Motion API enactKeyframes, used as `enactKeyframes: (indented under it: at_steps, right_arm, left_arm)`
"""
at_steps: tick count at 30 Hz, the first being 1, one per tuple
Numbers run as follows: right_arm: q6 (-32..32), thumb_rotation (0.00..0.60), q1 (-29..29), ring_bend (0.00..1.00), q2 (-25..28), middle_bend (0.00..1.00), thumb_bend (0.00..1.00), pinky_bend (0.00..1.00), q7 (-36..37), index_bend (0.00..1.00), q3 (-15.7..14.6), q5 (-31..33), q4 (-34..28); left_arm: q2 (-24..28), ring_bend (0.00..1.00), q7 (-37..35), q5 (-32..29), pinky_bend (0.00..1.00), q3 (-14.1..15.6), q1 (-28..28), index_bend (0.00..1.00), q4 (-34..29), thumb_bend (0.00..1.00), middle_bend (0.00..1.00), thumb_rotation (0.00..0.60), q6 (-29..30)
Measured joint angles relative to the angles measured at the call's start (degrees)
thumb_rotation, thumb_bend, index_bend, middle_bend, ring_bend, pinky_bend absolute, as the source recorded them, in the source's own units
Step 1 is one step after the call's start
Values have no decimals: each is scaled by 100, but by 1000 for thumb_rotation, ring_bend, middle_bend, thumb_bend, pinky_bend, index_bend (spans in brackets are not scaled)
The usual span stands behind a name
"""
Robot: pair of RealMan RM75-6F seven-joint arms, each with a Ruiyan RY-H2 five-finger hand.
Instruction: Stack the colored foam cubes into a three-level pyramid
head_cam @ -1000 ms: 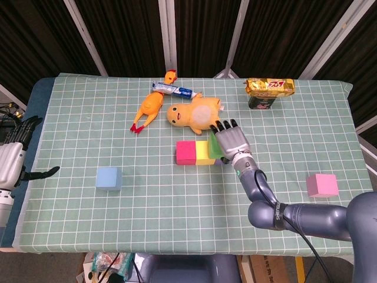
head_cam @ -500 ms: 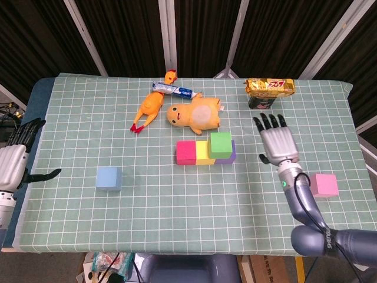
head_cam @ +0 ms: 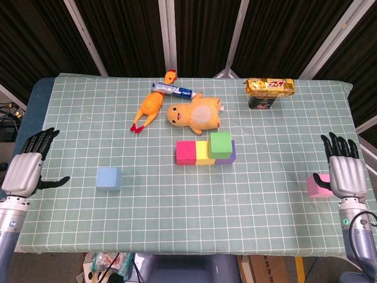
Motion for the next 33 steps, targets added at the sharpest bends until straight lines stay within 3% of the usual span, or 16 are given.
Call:
enactKeyframes:
  at_steps: [6,13,33]
  right_arm:
    - [21,600,-366,0,-36,0,298,0,350,0,36,-387,296]
    - [-343,600,-582,0,-13,0,298,0,710,0,338,-550,381]
    - [-890,600,-994,0,89,0,299,0,1026,0,958,-779,417]
  left_arm:
    - [-244,0,376,-249,0,84,12,0,90,109,85,600,30]
    - [-598,0,775,-647,4,111,-116,0,284,113,166,600,-122]
    - [-1832,7,2110,-1997,4,78,-1021,0,1064,128,221,600,-901]
